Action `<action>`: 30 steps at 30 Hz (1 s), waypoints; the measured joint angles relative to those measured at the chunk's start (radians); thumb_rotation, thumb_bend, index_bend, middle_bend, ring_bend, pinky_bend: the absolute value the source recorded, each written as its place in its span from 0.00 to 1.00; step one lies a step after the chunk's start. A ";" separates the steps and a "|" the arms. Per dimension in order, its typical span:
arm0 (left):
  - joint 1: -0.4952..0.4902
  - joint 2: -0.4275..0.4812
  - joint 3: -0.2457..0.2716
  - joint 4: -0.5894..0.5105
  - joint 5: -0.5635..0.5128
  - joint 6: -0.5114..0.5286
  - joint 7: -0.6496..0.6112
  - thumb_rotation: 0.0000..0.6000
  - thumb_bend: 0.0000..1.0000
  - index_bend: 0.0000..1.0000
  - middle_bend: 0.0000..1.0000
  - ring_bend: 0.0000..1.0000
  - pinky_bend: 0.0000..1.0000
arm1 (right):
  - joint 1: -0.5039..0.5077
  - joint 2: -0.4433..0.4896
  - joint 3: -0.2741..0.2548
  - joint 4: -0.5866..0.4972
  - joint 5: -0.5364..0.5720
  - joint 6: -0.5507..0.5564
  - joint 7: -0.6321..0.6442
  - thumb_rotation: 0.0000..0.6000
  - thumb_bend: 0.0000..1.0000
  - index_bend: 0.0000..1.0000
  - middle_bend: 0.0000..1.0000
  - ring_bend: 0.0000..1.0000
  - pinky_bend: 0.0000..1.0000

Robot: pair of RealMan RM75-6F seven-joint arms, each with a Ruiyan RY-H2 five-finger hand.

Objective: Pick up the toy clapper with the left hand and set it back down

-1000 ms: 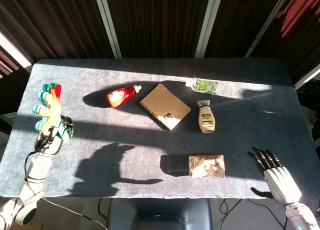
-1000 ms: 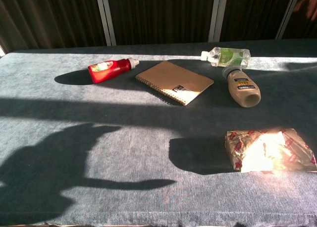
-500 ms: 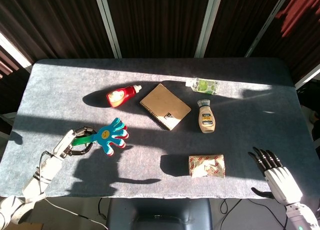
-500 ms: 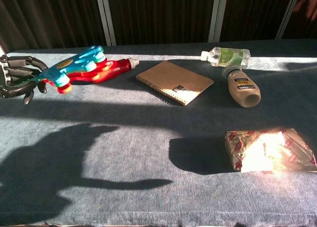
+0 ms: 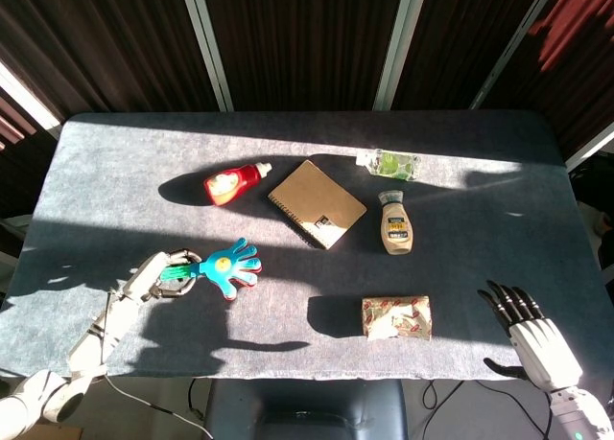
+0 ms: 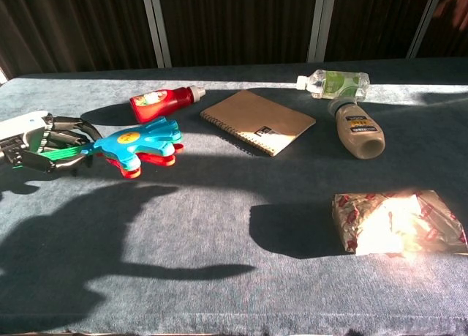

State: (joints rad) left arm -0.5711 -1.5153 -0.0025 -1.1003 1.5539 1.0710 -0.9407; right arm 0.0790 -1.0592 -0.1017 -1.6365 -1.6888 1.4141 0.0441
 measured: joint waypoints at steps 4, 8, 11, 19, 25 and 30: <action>-0.009 -0.049 -0.002 0.050 -0.021 -0.030 0.158 1.00 0.53 0.48 0.36 0.08 0.01 | 0.000 0.002 0.000 -0.001 0.001 0.000 0.003 1.00 0.22 0.00 0.00 0.00 0.00; -0.017 -0.104 0.013 0.143 -0.013 -0.043 0.301 1.00 0.47 0.27 0.11 0.00 0.00 | 0.000 0.003 0.000 -0.003 0.001 -0.001 0.001 1.00 0.22 0.00 0.00 0.00 0.00; -0.016 -0.122 0.020 0.173 0.000 -0.022 0.347 1.00 0.45 0.14 0.02 0.00 0.00 | 0.000 0.002 0.000 -0.003 0.002 -0.002 -0.001 1.00 0.22 0.00 0.00 0.00 0.00; 0.009 -0.071 0.034 0.086 0.035 0.071 0.401 1.00 0.44 0.09 0.00 0.00 0.00 | -0.001 0.000 0.000 -0.003 0.001 -0.002 -0.006 1.00 0.22 0.00 0.00 0.00 0.00; 0.073 0.011 0.056 -0.027 0.068 0.204 0.559 1.00 0.43 0.05 0.00 0.00 0.00 | -0.008 0.005 0.000 -0.005 -0.008 0.021 -0.004 1.00 0.22 0.00 0.00 0.00 0.00; 0.208 0.095 0.089 -0.156 0.086 0.398 0.812 1.00 0.43 0.02 0.00 0.00 0.00 | -0.015 -0.009 0.013 0.011 -0.011 0.052 -0.006 1.00 0.22 0.00 0.00 0.00 0.00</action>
State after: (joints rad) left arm -0.3627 -1.4198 0.0867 -1.2561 1.6399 1.4691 -0.1283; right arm 0.0641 -1.0678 -0.0883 -1.6250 -1.7002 1.4659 0.0384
